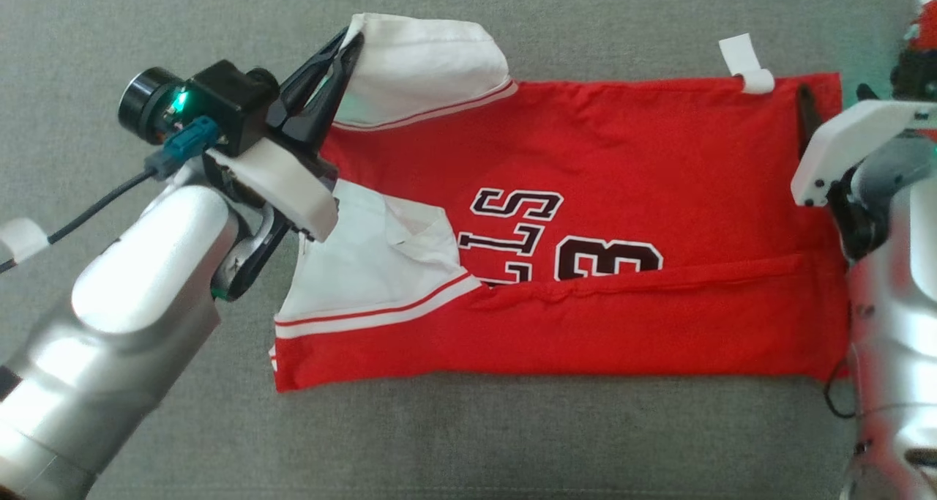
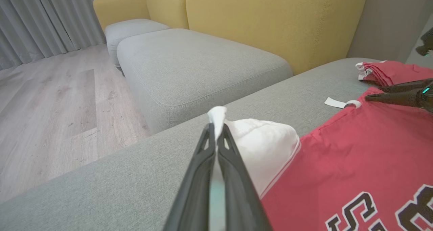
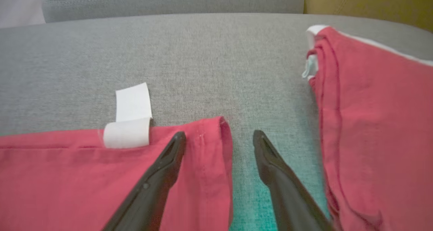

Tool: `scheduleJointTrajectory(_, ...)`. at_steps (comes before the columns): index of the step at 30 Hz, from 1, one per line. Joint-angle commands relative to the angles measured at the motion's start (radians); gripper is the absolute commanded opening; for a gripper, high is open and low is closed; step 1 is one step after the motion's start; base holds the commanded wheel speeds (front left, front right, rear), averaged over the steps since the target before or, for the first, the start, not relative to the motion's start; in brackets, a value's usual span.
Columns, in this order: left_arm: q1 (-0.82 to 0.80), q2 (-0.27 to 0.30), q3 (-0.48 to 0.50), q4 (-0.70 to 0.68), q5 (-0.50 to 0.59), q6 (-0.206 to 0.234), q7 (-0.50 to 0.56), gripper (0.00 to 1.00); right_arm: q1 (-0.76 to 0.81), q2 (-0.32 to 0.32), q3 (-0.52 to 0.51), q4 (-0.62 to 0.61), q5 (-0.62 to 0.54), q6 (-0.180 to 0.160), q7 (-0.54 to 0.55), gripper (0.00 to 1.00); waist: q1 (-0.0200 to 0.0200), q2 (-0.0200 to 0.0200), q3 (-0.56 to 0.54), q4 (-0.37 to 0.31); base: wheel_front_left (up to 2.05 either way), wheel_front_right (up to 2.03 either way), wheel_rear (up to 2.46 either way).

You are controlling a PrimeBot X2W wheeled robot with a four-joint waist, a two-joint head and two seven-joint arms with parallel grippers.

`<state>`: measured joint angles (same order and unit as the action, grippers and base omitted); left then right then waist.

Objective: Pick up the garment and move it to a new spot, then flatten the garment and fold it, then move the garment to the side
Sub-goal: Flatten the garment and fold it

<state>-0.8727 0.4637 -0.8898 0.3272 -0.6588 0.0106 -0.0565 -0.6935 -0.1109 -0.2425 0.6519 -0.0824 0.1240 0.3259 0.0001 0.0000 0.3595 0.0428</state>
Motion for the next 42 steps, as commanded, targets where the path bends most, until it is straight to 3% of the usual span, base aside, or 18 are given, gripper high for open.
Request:
scheduleJointTrajectory(1,-0.034,0.044,0.038,-0.039,0.001,0.013,0.007,0.00,-0.059,-0.012,0.006,0.013,-0.032,0.007,-0.003,1.00,-0.0001,0.0000,0.018,0.008,0.00,0.00,0.00)
scheduleJointTrajectory(8,-0.043,0.050,0.039,-0.054,-0.001,0.020,0.014,0.00,-0.127,-0.027,-0.007,0.157,-0.118,0.007,-0.032,1.00,-0.0001,0.0000,0.041,0.011,0.00,0.00,0.00)
scheduleJointTrajectory(9,-0.044,0.051,0.040,-0.053,-0.001,0.020,0.015,0.00,-0.134,-0.027,-0.005,0.175,-0.124,0.007,-0.035,0.91,-0.0001,0.0000,0.042,0.009,0.00,0.00,0.00)
scheduleJointTrajectory(11,-0.046,0.055,0.041,-0.048,-0.003,0.022,0.017,0.00,-0.149,-0.029,0.004,0.204,-0.132,0.007,-0.051,0.00,-0.0001,0.0000,0.039,0.003,0.00,0.00,0.00)
scheduleJointTrajectory(20,-0.075,0.084,0.070,0.013,-0.013,0.035,0.018,0.00,-0.228,-0.018,0.060,0.253,-0.073,0.007,-0.207,0.00,-0.0001,0.0000,0.013,-0.046,0.00,0.00,0.00)
scheduleJointTrajectory(28,-0.181,0.107,0.100,0.134,0.010,0.030,-0.004,0.00,-0.294,-0.018,0.177,0.255,0.116,0.007,-0.310,0.00,-0.0001,0.0000,0.012,-0.099,0.00,0.00,0.00)
scheduleJointTrajectory(42,-0.381,0.031,0.111,0.415,0.070,0.004,-0.151,0.00,-0.335,-0.080,0.400,0.183,0.379,0.007,-0.424,0.00,-0.0001,0.0000,0.043,-0.134,0.00,0.00,0.00)
